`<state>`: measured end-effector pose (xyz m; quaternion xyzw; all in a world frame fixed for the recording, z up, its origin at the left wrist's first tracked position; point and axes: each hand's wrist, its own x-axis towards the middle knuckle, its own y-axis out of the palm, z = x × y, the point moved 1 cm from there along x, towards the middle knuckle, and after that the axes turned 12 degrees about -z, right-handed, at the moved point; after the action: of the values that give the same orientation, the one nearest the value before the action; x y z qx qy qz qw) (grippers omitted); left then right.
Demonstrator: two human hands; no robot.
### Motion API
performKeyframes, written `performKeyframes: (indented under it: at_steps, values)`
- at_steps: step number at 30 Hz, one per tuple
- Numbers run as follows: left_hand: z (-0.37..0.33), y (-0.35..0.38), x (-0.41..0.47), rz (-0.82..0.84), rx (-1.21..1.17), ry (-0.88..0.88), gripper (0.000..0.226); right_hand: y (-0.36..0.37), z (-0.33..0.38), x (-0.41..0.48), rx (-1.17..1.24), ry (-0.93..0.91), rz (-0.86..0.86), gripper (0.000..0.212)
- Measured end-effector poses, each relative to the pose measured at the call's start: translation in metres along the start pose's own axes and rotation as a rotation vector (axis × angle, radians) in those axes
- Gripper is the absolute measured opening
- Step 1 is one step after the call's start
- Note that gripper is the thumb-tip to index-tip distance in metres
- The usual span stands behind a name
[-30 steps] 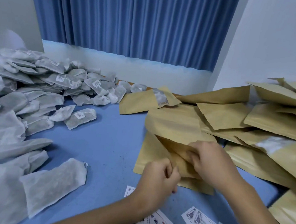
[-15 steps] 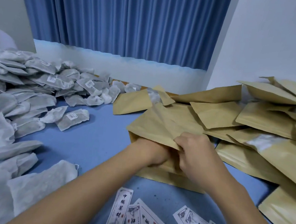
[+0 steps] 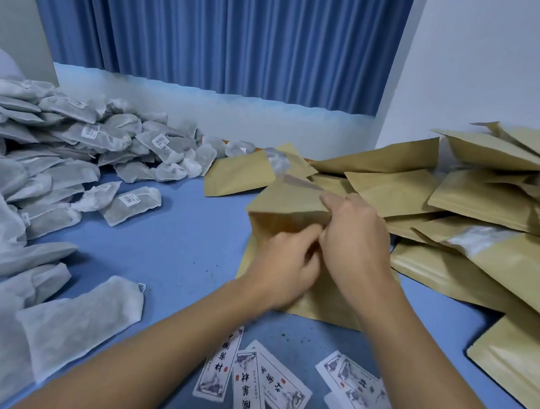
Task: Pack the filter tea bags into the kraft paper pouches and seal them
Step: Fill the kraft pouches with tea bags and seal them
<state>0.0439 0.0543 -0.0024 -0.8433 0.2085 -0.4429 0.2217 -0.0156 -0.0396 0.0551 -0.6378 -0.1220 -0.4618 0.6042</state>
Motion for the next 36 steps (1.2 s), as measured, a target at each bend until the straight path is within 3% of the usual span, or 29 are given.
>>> performKeyframes:
  at_steps: [2,4,6,8,17,24,27,29,33,36]
  values:
    - [-0.004,-0.005,-0.026,-0.069,-0.081,0.196,0.017,0.001,-0.009,0.005,-0.035,-0.001,0.028,0.048]
    - [-0.009,-0.007,-0.050,0.042,-0.213,0.292,0.024,0.002,-0.016,0.007,-0.059,-0.010,0.047,0.048]
    - [-0.013,-0.006,-0.058,0.365,-0.273,0.203,0.038,0.003,-0.017,0.005,-0.063,-0.022,0.031,0.048]
    - [-0.017,0.001,-0.062,0.566,-0.200,0.191,0.056,0.004,-0.018,0.003,-0.052,-0.022,0.014,0.048]
    - [-0.029,0.013,-0.051,0.688,-0.088,0.059,0.046,0.008,-0.016,-0.002,-0.027,-0.013,0.048,0.043]
    - [-0.018,-0.008,-0.040,0.704,-0.365,-0.264,0.025,0.009,-0.022,0.001,0.011,0.009,0.048,0.051]
    - [-0.016,-0.020,-0.026,0.596,-0.495,-0.360,0.029,0.011,-0.025,0.003,0.018,0.021,0.052,0.053]
    - [-0.014,-0.027,-0.017,0.513,-0.500,-0.408,0.039,0.011,-0.026,0.004,0.022,0.034,0.060,0.054]
    - [-0.006,-0.039,-0.003,0.455,-0.368,-0.489,0.038,0.009,-0.027,0.006,0.044,0.055,0.073,0.052]
    - [-0.002,-0.042,0.002,0.292,-0.388,-0.612,0.041,0.007,-0.026,0.005,0.042,0.042,0.098,0.050]
